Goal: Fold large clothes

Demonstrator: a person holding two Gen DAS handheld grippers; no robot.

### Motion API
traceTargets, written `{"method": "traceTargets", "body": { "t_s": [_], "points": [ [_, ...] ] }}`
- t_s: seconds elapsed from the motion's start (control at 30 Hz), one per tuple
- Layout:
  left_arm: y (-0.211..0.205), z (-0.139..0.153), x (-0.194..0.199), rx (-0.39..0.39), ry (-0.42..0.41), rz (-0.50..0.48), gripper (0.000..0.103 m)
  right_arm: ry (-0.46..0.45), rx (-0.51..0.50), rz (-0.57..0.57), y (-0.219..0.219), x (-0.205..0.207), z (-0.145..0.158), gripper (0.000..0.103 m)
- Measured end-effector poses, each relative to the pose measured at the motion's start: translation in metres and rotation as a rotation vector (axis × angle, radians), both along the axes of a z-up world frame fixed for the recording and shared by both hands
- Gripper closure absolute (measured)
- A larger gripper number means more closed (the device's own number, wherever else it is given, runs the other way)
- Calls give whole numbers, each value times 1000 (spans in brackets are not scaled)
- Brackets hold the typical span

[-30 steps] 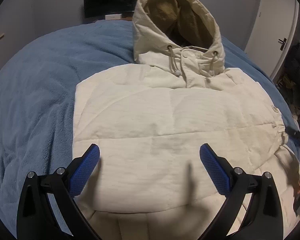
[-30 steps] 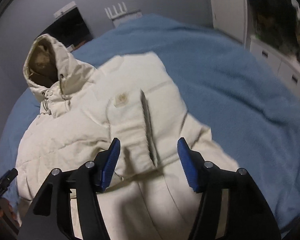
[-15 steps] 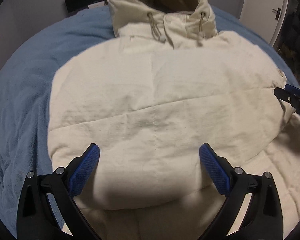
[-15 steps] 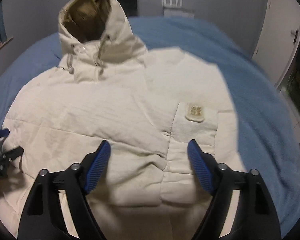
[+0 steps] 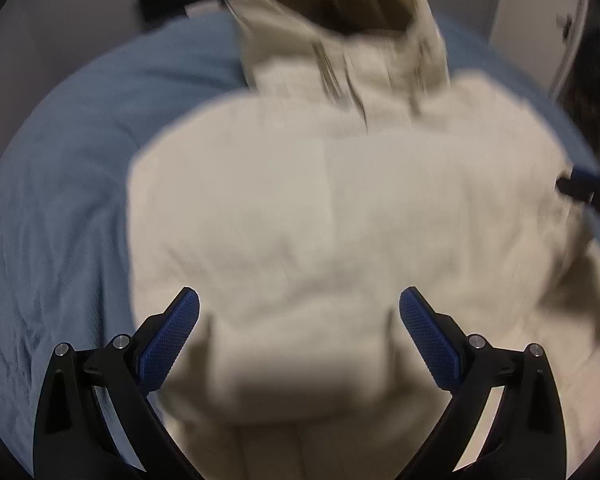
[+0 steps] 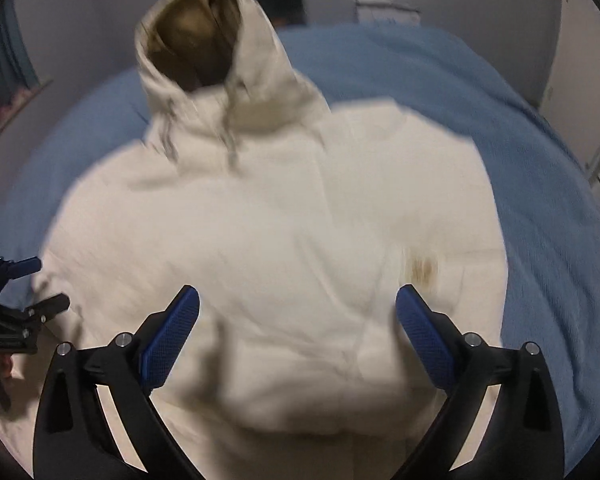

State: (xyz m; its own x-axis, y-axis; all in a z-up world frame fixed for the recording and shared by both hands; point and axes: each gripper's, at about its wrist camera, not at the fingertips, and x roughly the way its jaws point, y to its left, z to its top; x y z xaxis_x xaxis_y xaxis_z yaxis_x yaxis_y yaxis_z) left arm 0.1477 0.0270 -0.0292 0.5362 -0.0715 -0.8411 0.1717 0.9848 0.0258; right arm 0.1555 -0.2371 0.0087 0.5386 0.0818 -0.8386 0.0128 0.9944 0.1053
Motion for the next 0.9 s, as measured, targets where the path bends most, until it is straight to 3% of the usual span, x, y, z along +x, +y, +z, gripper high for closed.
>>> {"method": "traceTargets", "body": {
  "t_s": [0.13, 0.37, 0.53, 0.6, 0.73, 0.83, 0.9],
  "points": [
    [18, 16, 38, -105, -4, 62, 6, -42, 2, -5, 7, 38, 16, 8],
    [39, 25, 98, -148, -30, 151, 6, -129, 45, -32, 23, 130, 28, 9],
    [50, 29, 109, -137, -45, 129, 6, -187, 39, -61, 34, 177, 30, 11],
    [54, 29, 114, -113, -45, 117, 6, -191, 12, -80, 35, 193, 29, 23],
    [62, 34, 120, -107, -85, 118, 6, -165, -8, -77, 34, 215, 21, 80],
    [67, 42, 121, -139, -134, 115, 6, -226, -18, -50, 35, 201, 21, 92],
    [68, 50, 120, -164, -176, 112, 6, -270, -48, -3, 39, 183, 22, 94]
  ]
}}
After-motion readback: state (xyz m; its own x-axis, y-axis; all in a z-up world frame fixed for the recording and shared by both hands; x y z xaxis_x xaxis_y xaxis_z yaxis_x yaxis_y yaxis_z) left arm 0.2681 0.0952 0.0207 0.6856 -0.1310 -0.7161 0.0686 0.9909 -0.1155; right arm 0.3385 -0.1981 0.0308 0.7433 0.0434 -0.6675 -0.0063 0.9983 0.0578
